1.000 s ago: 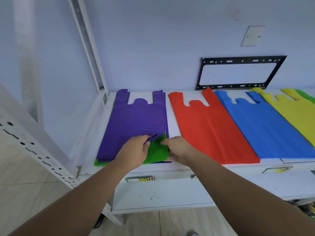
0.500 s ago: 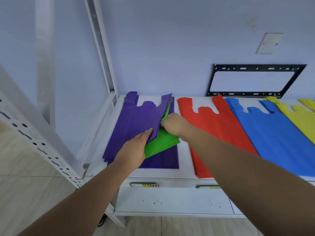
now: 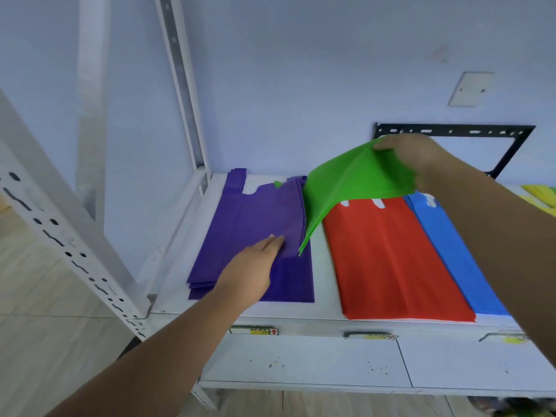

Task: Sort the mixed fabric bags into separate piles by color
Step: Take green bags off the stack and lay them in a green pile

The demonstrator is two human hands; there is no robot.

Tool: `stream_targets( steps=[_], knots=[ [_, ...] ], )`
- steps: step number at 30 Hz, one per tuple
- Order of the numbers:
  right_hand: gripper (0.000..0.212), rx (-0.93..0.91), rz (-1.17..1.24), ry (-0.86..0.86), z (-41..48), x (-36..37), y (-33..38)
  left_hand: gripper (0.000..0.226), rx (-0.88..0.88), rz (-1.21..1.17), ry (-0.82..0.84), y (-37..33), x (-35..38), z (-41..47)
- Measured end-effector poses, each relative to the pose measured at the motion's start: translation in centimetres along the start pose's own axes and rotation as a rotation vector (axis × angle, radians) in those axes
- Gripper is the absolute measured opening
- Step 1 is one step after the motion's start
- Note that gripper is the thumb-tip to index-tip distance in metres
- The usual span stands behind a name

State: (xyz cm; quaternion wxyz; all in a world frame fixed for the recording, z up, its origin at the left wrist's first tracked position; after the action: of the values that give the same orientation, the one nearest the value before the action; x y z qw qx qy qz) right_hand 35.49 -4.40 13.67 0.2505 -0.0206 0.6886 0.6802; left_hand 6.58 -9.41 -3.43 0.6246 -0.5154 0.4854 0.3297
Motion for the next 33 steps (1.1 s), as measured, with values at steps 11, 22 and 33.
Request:
stream_targets(
  steps=[11,22,33],
  knots=[
    [0.04,0.514,-0.23,-0.029,-9.6,-6.4,-20.3,0.064,0.038,0.251,0.147,-0.9,5.8,-1.4],
    [0.015,0.187,-0.172,-0.208,-12.1,-9.8,-15.3,0.071,-0.03,0.444,0.226,-2.3,5.4,-1.3],
    [0.025,0.485,0.222,-0.242,-17.0,-9.3,-20.6,0.096,0.113,-0.373,0.441,-10.8,6.5,-8.0]
  ],
)
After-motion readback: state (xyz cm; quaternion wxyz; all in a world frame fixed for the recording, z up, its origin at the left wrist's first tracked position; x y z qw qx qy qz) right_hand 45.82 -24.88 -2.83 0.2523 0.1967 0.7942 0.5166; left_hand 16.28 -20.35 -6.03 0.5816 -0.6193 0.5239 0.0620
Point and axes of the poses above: each hand's wrist, its own z-axis towards the middle knuckle, its own x-axis out of the palm, y = z × x, the point moved 2 cm from there along z, towards the middle knuckle, and after that the axes turned 11 degrees about -x, right-handed, at the moved point
